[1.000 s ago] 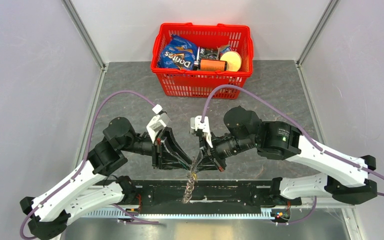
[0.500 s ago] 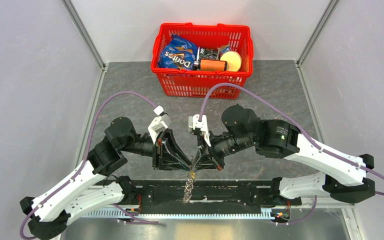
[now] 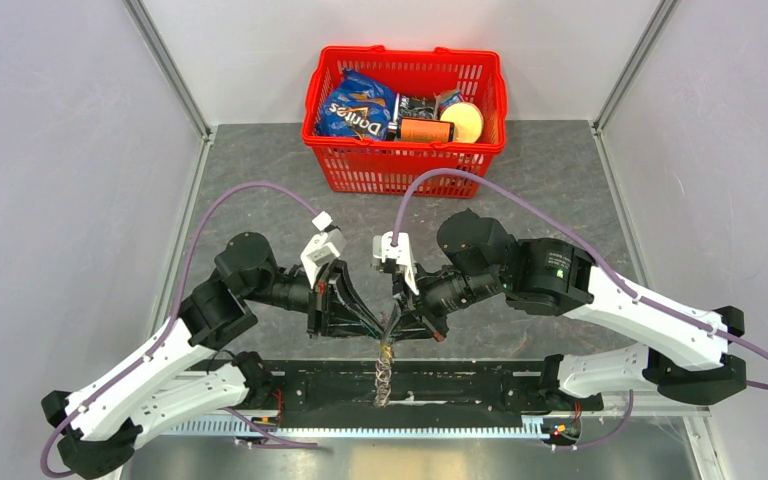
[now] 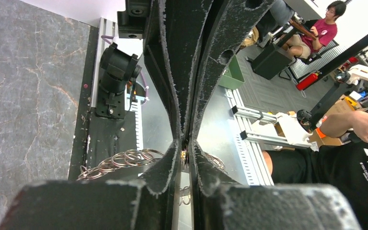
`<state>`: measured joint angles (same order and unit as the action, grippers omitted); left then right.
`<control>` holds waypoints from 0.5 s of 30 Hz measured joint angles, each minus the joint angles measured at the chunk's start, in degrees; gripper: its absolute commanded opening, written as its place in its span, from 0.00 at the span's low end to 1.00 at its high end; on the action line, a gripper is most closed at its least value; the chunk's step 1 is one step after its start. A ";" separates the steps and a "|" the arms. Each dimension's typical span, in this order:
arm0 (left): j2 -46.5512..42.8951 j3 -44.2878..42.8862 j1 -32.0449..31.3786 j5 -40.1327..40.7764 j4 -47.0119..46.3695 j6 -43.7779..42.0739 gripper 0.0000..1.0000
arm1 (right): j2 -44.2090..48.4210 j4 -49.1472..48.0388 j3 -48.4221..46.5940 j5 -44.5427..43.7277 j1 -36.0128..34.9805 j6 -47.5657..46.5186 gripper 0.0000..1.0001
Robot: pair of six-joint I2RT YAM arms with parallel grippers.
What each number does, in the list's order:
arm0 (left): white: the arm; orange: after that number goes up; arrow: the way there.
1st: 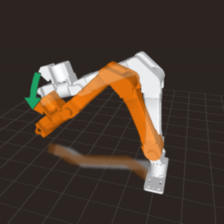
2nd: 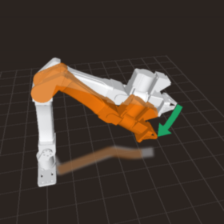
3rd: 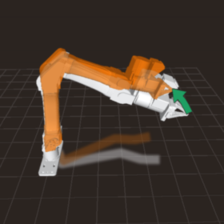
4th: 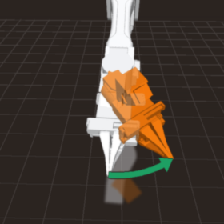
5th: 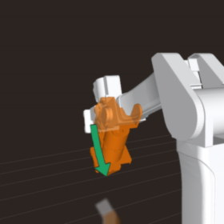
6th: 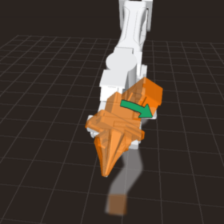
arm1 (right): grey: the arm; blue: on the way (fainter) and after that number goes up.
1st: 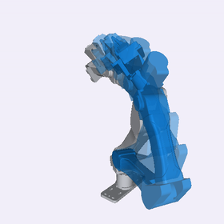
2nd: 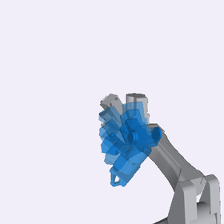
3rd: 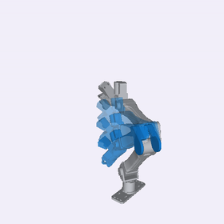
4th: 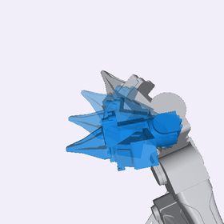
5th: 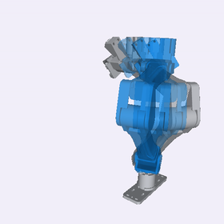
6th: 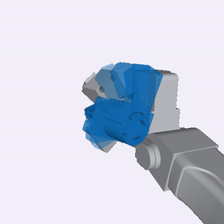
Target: Put the keys on the keyring
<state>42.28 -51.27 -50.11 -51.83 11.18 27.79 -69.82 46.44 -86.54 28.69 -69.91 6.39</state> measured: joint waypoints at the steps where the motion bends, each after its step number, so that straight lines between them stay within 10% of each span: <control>1: 0.00 0.00 0.00 -0.07 0.00 -0.02 0.12 | 0.00 0.24 -0.07 0.00 0.00 -0.02 0.00; 15: 0.94 0.00 0.00 -1.22 -0.15 -0.17 0.02 | 0.02 1.40 -0.11 -0.57 0.00 -0.52 0.00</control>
<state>43.22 -51.27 -50.11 -53.06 11.03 27.62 -69.80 47.83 -86.65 28.12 -69.91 5.87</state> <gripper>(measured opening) 0.033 0.007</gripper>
